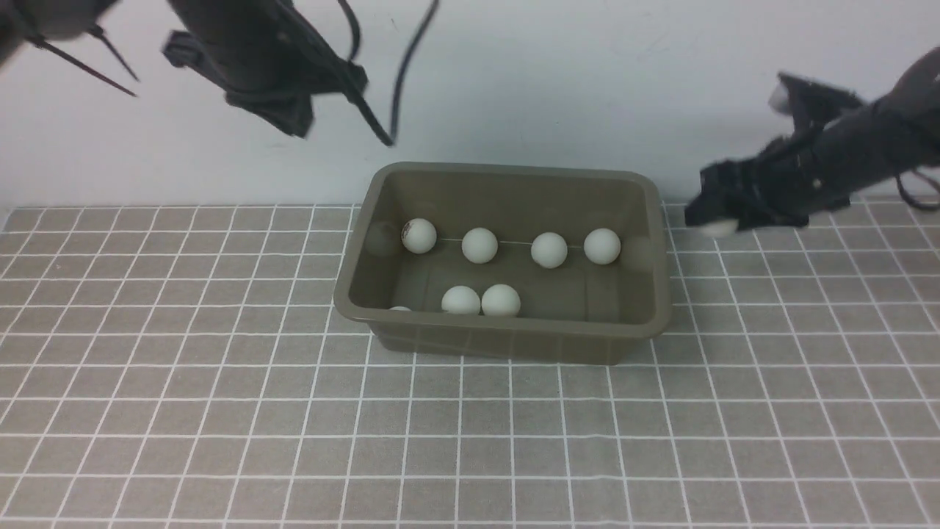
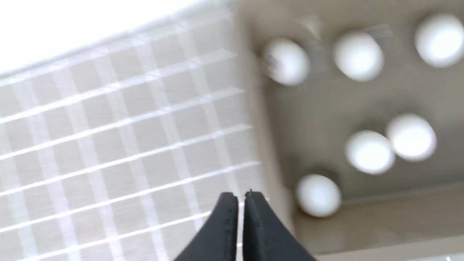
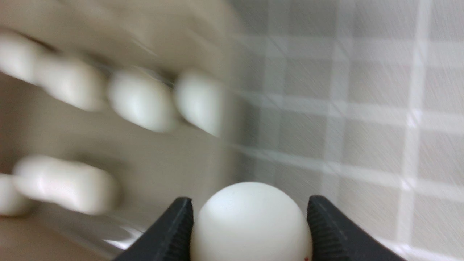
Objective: Put the table tennis balls into the box on the grey coffee tablecloth.
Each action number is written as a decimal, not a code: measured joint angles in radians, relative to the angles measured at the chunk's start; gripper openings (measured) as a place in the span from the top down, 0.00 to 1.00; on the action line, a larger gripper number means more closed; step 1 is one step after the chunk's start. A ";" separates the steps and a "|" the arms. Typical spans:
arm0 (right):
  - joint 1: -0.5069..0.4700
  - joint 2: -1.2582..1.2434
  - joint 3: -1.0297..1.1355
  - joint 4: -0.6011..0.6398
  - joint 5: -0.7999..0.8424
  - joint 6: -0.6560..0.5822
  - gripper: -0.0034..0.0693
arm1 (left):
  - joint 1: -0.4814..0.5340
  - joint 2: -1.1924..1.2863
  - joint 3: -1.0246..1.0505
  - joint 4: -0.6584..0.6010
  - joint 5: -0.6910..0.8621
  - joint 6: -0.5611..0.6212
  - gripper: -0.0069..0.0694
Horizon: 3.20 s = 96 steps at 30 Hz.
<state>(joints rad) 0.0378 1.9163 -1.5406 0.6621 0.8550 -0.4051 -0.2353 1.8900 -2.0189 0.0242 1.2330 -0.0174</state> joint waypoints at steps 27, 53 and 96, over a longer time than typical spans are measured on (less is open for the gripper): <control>0.110 -0.961 0.228 -0.528 0.075 0.298 0.97 | 0.077 -0.912 1.022 -0.150 -0.366 0.017 0.92; 0.110 -1.929 1.188 -0.552 -0.606 0.365 0.97 | 0.077 -1.579 1.487 -0.275 -0.620 0.116 0.92; 0.110 -1.929 1.189 -0.552 -0.595 0.365 0.97 | 0.210 -1.900 2.044 -0.148 -0.848 0.158 0.92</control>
<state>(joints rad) 0.1476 -0.0129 -0.3514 0.1102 0.2605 -0.0406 -0.0257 -0.0104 0.0254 -0.1238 0.3851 0.1409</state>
